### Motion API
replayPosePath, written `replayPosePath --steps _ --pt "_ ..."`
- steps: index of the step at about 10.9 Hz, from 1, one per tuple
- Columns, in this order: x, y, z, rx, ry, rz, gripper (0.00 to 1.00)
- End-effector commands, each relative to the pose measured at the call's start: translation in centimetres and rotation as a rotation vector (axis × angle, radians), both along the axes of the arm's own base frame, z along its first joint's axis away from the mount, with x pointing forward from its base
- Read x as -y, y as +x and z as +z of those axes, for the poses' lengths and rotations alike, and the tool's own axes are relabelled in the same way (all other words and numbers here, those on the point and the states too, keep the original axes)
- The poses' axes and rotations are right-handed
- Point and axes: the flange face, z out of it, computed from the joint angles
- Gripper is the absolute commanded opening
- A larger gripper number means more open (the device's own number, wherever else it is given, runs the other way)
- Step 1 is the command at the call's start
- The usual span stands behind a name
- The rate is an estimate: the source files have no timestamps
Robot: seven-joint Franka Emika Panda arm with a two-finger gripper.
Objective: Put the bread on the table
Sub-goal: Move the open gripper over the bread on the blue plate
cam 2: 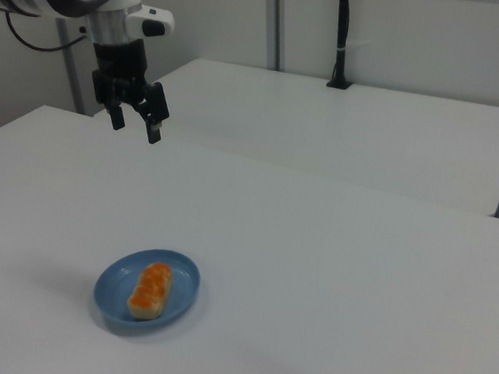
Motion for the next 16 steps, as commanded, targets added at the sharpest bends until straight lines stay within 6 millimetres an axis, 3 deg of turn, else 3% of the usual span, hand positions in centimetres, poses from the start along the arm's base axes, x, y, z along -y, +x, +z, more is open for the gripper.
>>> replayPosePath --steps 1,5,9,10,14,16 --pt "0.1 0.4 0.1 -0.018 0.018 0.011 1.00" --pt "0.2 0.3 -0.3 -0.025 0.014 0.020 1.00" --pt "1.5 -1.0 -3.9 -0.107 -0.002 0.154 1.00" --pt "1.9 -1.5 -5.6 -0.129 -0.011 0.163 1.00" --pt "2.1 -4.0 -18.5 -0.170 -0.072 0.218 1.00" --pt "2.2 -4.7 -23.6 -0.186 -0.106 0.256 1.00"
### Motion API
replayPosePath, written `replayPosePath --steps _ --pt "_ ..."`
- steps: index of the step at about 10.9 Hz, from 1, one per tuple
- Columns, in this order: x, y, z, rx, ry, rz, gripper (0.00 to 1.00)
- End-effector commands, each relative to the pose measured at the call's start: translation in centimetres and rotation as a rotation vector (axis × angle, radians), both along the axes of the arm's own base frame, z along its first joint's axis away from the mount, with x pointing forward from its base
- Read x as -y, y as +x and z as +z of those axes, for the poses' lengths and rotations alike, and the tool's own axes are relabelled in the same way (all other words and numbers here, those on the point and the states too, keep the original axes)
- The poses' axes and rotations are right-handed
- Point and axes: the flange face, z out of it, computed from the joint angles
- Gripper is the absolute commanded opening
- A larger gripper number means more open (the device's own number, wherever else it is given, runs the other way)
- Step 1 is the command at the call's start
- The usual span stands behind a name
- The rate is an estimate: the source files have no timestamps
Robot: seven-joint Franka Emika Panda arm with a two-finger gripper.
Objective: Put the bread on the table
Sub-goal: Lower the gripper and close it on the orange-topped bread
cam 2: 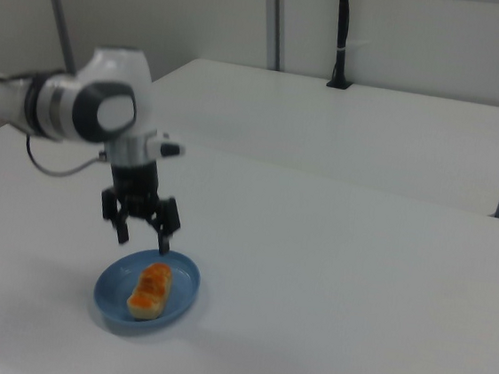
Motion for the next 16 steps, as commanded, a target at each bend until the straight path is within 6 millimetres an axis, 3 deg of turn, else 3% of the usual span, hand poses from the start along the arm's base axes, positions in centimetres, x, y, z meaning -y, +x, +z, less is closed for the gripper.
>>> replayPosePath --steps 1,5,7,9,10,11,14,16 --pt "0.3 -2.0 -5.8 -0.027 -0.040 0.073 1.00" --pt "2.4 -1.2 -9.0 -0.031 -0.058 0.079 1.00" --pt "2.2 -0.9 -10.0 -0.027 -0.059 0.091 1.00" --pt "1.2 -0.7 -9.9 -0.018 -0.050 0.086 0.65" --pt "0.9 -0.7 -9.7 -0.012 -0.039 0.078 0.47" --pt "0.9 -0.6 -9.2 -0.007 -0.021 0.059 0.40" --pt "0.3 1.0 -5.2 -0.026 -0.009 0.032 0.39" --pt "-3.7 2.9 -3.1 0.018 0.049 0.009 0.39"
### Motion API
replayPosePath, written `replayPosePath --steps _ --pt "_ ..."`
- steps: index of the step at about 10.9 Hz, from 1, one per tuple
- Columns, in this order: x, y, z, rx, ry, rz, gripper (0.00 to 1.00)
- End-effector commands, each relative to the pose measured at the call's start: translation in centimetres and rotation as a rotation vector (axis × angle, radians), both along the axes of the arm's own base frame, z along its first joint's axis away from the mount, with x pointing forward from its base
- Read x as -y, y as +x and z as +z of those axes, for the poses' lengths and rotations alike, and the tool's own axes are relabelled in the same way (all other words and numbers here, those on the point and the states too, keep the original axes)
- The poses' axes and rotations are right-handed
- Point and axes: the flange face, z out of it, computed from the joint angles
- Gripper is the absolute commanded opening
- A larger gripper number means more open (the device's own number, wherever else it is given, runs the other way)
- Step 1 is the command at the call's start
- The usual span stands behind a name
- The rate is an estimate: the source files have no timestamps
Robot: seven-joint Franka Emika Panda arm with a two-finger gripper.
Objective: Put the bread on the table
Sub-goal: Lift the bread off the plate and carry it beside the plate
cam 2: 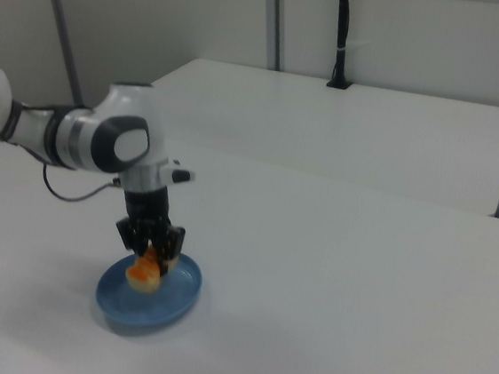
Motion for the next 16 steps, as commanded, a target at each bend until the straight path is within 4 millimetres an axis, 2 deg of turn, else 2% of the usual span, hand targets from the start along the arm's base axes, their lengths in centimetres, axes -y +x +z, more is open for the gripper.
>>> replayPosePath --steps 1,3,5,7,9,10,12,13,16 --pt "-6.1 2.7 3.3 0.048 0.049 -0.041 0.39" --pt "-10.2 4.8 3.0 0.080 0.035 -0.108 0.40" --pt "-15.4 5.2 1.2 0.077 0.015 -0.137 0.40" --pt "-19.9 4.0 0.1 0.072 0.005 -0.116 0.42" --pt "-23.0 2.4 -0.7 0.046 -0.012 -0.092 0.42" --pt "-23.5 1.8 -1.3 0.019 -0.024 -0.080 0.46" --pt "-24.7 1.3 -2.4 0.002 -0.033 -0.057 0.86" --pt "-24.9 1.4 -2.7 0.001 -0.036 -0.049 1.00" --pt "-25.1 1.5 -2.0 0.014 -0.038 -0.042 1.00"
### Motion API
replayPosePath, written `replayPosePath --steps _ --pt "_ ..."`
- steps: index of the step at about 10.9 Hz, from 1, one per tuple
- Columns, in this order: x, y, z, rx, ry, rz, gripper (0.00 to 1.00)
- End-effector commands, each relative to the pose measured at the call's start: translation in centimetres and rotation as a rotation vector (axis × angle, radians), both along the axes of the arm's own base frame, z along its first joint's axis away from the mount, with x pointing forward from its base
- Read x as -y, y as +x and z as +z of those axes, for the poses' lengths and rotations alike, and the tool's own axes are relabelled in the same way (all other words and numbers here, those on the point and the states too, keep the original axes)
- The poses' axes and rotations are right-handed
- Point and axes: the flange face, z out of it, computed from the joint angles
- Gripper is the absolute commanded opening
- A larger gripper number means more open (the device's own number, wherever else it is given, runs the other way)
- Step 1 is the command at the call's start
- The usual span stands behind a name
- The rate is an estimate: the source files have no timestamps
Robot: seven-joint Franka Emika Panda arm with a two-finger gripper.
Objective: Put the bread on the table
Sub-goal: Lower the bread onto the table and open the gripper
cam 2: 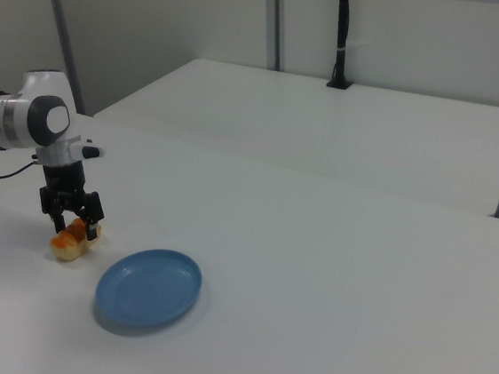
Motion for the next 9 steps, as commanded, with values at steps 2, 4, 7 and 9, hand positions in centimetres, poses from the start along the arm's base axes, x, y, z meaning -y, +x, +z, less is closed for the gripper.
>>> replayPosePath --steps 2,4,7,9 --pt "0.1 1.9 5.4 0.028 0.009 -0.018 1.00" --pt "4.4 3.8 12.5 0.063 0.017 -0.098 1.00" --pt "13.7 3.5 21.7 0.192 0.058 -0.216 1.00" --pt "18.4 1.7 25.7 0.191 0.079 -0.193 1.00"
